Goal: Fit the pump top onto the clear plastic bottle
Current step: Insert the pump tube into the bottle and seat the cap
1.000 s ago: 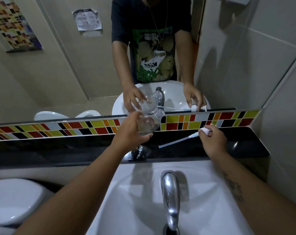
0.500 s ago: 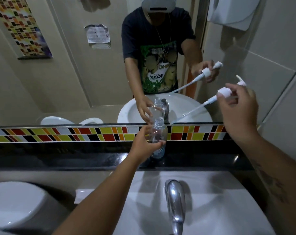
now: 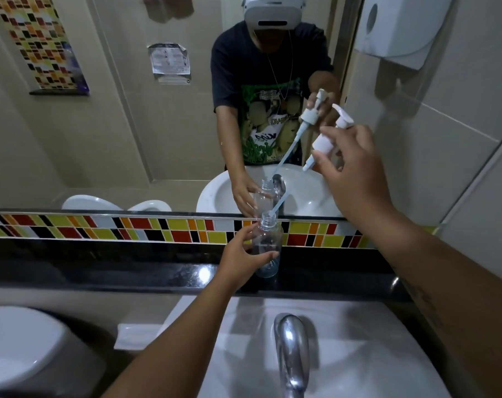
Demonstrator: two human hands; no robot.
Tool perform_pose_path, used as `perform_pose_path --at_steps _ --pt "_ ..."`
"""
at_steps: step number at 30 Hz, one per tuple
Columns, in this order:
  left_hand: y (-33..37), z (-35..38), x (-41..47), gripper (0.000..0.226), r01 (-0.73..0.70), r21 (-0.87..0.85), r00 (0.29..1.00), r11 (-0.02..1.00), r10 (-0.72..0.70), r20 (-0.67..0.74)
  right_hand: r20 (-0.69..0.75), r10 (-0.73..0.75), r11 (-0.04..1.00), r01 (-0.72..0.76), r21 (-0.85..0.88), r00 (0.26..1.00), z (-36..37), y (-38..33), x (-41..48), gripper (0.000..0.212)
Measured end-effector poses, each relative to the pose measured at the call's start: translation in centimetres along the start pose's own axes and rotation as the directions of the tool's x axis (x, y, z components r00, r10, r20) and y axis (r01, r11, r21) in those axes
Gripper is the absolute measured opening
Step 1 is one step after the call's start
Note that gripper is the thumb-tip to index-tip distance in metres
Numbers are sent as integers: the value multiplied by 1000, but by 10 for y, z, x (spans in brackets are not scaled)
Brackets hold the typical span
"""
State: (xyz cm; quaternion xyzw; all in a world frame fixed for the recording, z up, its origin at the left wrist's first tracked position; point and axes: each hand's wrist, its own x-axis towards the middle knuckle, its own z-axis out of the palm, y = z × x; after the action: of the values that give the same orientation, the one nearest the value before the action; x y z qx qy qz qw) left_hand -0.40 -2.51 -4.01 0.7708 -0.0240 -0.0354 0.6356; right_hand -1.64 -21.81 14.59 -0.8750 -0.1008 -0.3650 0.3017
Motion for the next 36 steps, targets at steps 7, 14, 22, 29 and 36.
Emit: perform_pose_path --at_steps 7,14,22,29,36 --pt "-2 2 1 81 7 -47 1000 999 -7 1 121 -126 991 130 -26 985 22 -5 -7 38" --pt "0 5 -1 82 14 -83 1000 996 -15 -2 271 -91 994 104 -34 958 47 -2 -33 38" --pt "-1 6 0 80 20 -89 1000 996 -20 0 322 -84 995 98 -26 943 68 9 -49 39" --pt "0 7 1 76 20 -87 1000 996 -20 0 332 -64 998 67 1 941 73 20 -55 37" --pt "1 8 2 77 24 -69 1000 997 -24 13 385 -80 996 91 -11 919 76 27 -65 38"
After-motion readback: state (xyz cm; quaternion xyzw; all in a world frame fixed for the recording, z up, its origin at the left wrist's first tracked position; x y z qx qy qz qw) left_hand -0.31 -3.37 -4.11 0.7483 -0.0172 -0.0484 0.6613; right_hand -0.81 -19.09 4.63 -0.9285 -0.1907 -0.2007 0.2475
